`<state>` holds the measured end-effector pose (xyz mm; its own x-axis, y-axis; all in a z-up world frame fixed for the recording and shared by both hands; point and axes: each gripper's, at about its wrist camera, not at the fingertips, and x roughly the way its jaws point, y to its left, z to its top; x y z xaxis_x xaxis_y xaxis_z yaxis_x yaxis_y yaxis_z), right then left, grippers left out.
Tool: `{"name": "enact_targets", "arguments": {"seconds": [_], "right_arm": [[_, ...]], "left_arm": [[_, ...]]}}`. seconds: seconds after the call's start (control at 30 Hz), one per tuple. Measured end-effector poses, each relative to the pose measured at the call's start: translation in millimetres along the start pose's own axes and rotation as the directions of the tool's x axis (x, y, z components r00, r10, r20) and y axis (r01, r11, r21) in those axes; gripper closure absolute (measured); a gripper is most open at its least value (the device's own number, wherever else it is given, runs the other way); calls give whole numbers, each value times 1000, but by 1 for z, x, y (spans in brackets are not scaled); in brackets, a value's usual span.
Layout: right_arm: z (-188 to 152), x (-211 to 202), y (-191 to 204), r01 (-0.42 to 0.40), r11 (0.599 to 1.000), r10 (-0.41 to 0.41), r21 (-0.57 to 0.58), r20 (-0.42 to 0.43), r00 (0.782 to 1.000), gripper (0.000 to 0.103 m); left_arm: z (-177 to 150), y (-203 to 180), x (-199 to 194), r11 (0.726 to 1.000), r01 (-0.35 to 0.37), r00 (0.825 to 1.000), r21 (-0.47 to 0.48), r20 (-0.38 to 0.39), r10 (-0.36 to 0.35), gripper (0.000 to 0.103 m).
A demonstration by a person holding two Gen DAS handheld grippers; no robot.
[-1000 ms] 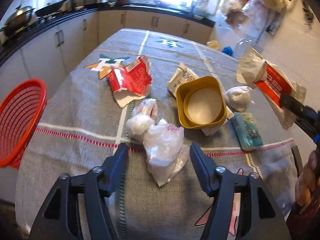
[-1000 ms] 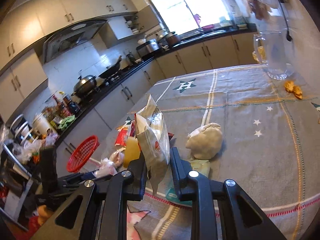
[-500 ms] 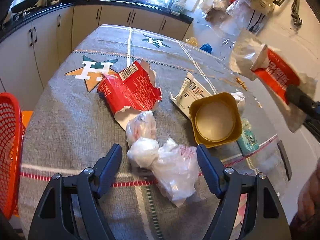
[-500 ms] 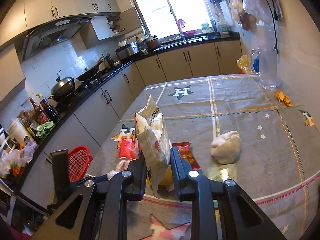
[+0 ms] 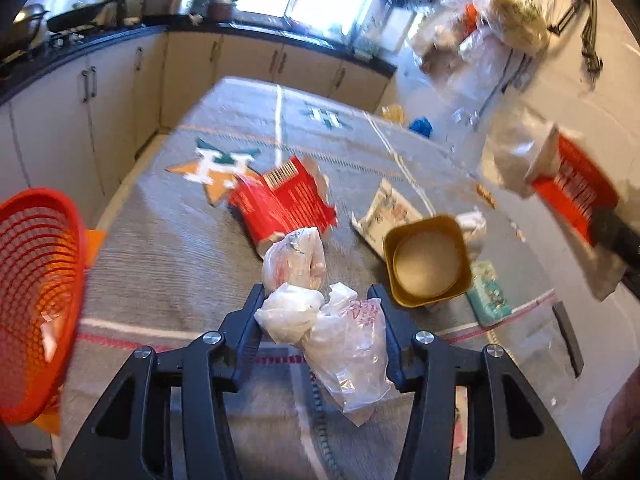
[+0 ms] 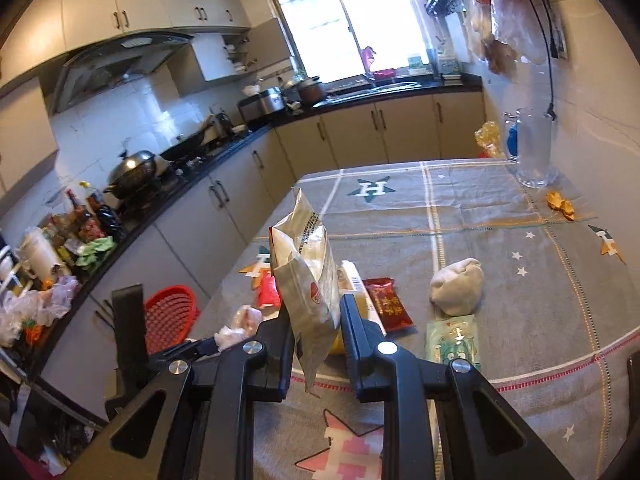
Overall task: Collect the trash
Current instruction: 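Carry the plastic bags and paper bag over the red basket with both tools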
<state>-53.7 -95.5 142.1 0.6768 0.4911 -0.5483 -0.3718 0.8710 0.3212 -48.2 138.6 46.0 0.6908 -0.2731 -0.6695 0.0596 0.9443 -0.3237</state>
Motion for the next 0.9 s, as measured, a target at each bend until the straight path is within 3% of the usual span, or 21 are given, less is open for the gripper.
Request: {"name": "enact_targets", "arguments": {"seconds": [0.27, 0.47, 0.63, 0.9], "right_arm": [[-7, -5, -3, -154, 987, 153, -44, -30, 988, 79], [-2, -5, 9, -286, 956, 281, -64, -73, 957, 79], [7, 4, 36, -361, 931, 353, -64, -103, 930, 79], [2, 80, 109, -421, 907, 402, -36, -227, 887, 79]], "left_arm": [[-6, 3, -73, 989, -130, 983, -73, 120, 138, 53], [-14, 19, -120, 965, -213, 958, -155, 162, 237, 53], [-12, 50, -148, 938, -280, 935, -203, 166, 314, 53], [-12, 131, -141, 913, -305, 938, -269, 81, 337, 53]]}}
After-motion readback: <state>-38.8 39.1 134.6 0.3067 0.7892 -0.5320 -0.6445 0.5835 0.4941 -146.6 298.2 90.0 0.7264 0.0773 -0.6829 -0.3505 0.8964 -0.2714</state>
